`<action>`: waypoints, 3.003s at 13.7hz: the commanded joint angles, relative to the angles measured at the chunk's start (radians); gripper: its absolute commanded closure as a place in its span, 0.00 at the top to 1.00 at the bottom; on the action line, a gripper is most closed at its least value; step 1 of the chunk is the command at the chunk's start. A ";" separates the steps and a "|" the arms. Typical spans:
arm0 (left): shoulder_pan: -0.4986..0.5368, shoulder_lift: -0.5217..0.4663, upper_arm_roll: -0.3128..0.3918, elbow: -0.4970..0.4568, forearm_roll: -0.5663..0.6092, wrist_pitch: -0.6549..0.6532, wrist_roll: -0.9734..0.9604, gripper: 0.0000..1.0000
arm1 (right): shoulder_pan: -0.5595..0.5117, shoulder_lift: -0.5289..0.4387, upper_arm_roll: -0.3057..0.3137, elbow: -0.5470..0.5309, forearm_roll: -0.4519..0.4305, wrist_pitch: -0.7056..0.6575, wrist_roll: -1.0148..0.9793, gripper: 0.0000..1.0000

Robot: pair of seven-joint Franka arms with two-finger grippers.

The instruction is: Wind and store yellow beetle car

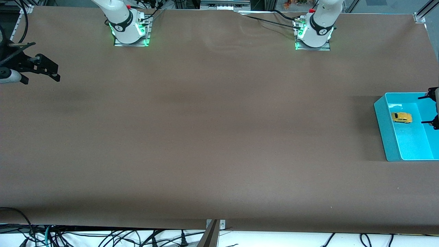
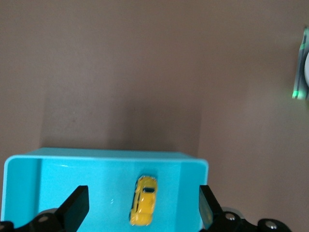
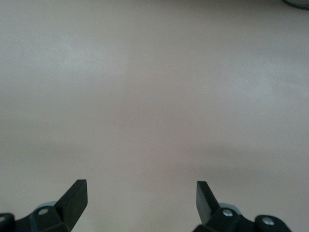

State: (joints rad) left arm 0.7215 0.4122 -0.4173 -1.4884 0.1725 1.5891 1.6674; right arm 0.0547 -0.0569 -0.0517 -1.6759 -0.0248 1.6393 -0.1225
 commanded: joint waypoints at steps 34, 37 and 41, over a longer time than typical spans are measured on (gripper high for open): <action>-0.674 -0.524 0.339 -0.308 -0.172 0.088 -1.700 1.00 | -0.001 0.006 -0.016 0.024 -0.007 -0.019 -0.002 1.00; -0.672 -0.524 0.330 -0.306 -0.166 0.075 -1.698 1.00 | 0.001 0.008 -0.024 0.024 0.000 -0.021 0.007 1.00; -0.666 -0.520 0.330 -0.280 -0.168 0.014 -1.695 1.00 | 0.007 0.009 -0.020 0.024 0.005 -0.084 0.009 1.00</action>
State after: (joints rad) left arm 0.0634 -0.0973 -0.0936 -1.7869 -0.0035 1.6474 -0.0249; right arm 0.0550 -0.0521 -0.0714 -1.6757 -0.0245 1.6053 -0.1226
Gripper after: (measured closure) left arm 0.000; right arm 0.000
